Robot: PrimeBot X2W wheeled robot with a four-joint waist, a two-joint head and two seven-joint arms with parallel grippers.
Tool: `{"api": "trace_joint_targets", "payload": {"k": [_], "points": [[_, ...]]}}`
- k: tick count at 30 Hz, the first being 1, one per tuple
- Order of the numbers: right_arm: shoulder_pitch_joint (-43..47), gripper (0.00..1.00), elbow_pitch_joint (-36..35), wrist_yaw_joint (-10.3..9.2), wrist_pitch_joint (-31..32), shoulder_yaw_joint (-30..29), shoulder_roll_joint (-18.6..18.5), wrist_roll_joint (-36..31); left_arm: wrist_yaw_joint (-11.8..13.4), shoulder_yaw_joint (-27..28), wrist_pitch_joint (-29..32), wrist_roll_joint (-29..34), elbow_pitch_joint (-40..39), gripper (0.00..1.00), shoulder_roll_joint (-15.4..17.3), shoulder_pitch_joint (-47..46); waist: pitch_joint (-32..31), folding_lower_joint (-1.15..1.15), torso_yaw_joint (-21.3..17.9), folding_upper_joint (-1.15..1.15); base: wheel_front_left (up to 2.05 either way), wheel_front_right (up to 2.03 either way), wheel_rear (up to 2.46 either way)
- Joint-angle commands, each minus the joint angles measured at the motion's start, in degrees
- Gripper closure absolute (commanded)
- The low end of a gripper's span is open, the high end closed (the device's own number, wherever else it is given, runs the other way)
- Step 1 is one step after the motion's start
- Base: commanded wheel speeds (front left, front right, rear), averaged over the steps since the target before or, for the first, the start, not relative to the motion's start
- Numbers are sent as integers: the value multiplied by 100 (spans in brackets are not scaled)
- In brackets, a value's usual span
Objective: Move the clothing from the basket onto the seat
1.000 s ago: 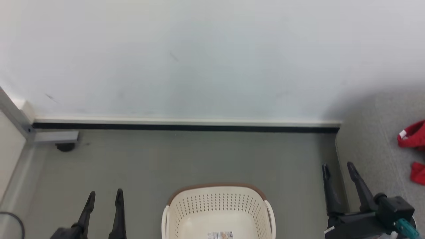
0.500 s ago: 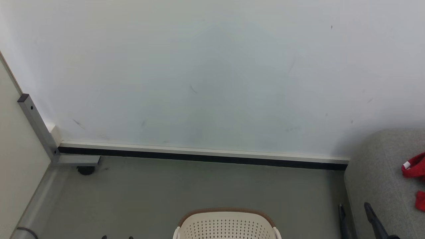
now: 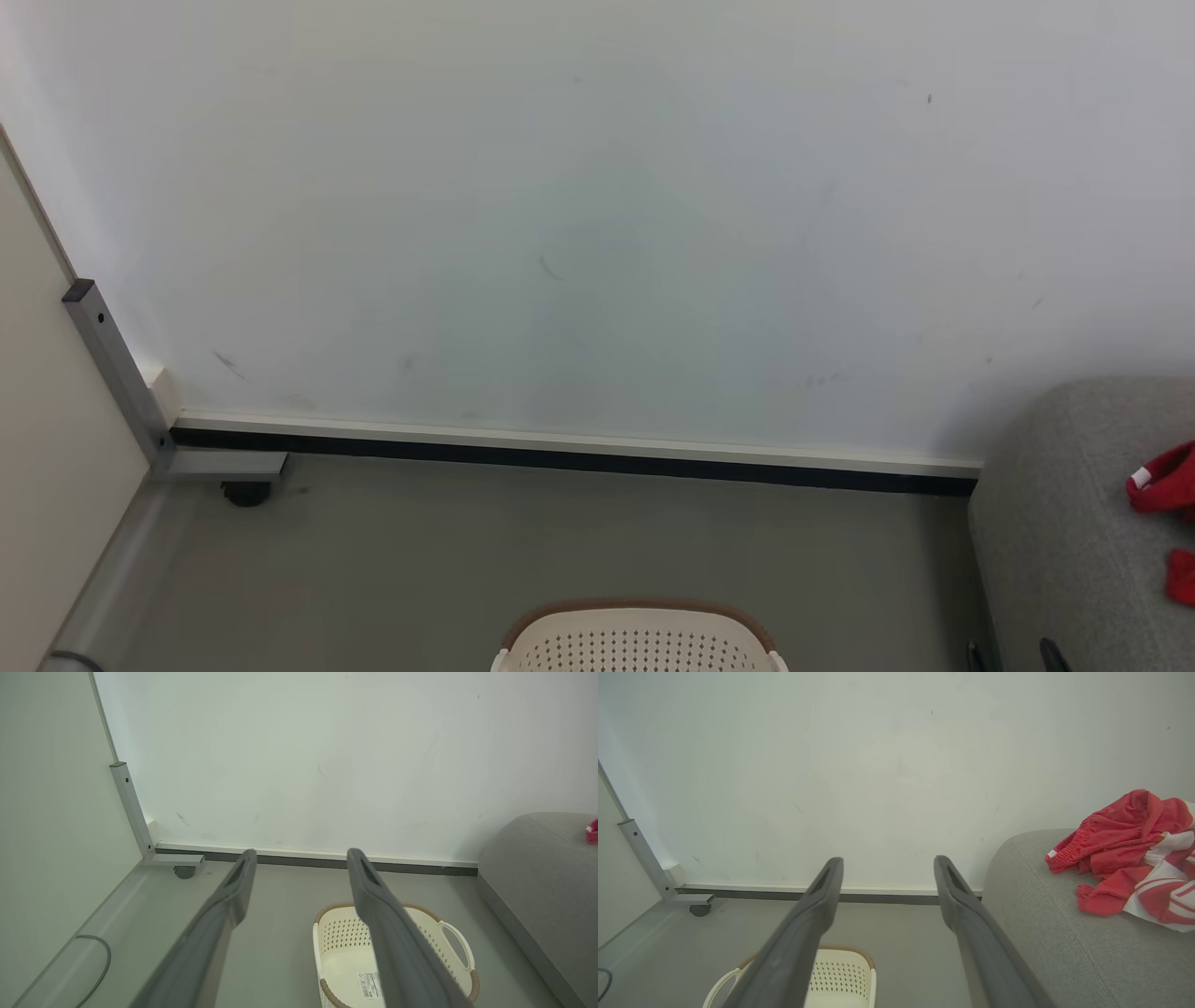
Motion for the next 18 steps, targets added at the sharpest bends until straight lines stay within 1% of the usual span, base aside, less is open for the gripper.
{"api": "trace_joint_targets", "payload": {"k": [1,5,8,9,14,18], "points": [[79,0,-37,-2,-13,-2,8,-8,-77,99,-22,95,30,0,-50,104,19,0,-12,0,0,0,0],[69,0,-33,-2,-13,52,-3,-22,-234,268,-22,231,70,0,-189,73,52,0,-19,0,0,0,0],[63,0,-37,-1,-13,78,-6,-14,-374,356,-22,217,170,0,-288,70,69,0,-18,0,0,0,0],[50,100,-15,0,-1,70,1,1,-390,356,0,222,163,100,-292,1,69,0,-18,0,0,0,0],[78,100,178,0,6,92,33,11,-390,323,26,221,353,100,-362,2,75,0,-19,0,0,0,0],[14,100,216,0,90,52,28,476,-432,345,110,-204,419,100,-386,-83,103,0,-27,0,0,0,0]]}}
